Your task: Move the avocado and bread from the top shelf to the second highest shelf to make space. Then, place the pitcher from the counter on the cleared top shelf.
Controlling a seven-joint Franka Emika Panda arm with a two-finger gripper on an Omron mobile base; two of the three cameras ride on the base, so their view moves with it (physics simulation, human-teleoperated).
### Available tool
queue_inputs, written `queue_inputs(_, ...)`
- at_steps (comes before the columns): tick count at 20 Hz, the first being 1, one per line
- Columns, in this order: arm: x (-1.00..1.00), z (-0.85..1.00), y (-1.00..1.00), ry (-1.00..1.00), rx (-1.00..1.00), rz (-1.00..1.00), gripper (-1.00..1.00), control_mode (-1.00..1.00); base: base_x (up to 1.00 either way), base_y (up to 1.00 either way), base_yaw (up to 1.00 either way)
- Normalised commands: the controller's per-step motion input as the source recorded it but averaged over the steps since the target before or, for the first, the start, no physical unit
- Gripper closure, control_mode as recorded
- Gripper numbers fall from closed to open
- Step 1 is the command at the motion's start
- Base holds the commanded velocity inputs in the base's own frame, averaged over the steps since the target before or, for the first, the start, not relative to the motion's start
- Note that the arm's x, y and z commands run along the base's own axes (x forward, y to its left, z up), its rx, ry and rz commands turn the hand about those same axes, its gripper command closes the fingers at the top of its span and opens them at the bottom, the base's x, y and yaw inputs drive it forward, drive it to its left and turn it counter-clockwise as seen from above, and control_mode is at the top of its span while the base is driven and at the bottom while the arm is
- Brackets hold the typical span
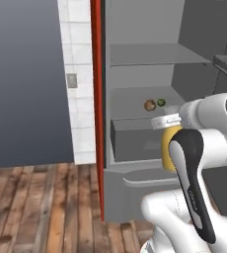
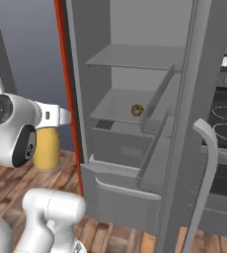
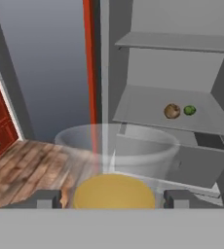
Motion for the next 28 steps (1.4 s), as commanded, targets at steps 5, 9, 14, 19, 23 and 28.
queue_inputs(5, 0.0, 0.0, 0.0, 0.0, 0.0, 0.0, 1.0, 1.0, 0.53, -0.25, -0.15)
queue_inputs(9, 0.0, 0.0, 0.0, 0.0, 0.0, 0.0, 1.0, 1.0, 0.46, -0.29, -0.2)
queue_inputs(14, 0.0, 0.0, 0.0, 0.0, 0.0, 0.0, 1.0, 1.0, 0.36, -0.35, -0.24)
queue_inputs(19, 0.0, 0.0, 0.0, 0.0, 0.0, 0.0, 1.0, 1.0, 0.29, -0.3, -0.27)
queue_inputs(23, 0.0, 0.0, 0.0, 0.0, 0.0, 0.0, 1.0, 1.0, 0.36, -0.1, -0.26)
queue_inputs(28, 0.0, 0.0, 0.0, 0.0, 0.0, 0.0, 1.0, 1.0, 0.57, 0.0, -0.14)
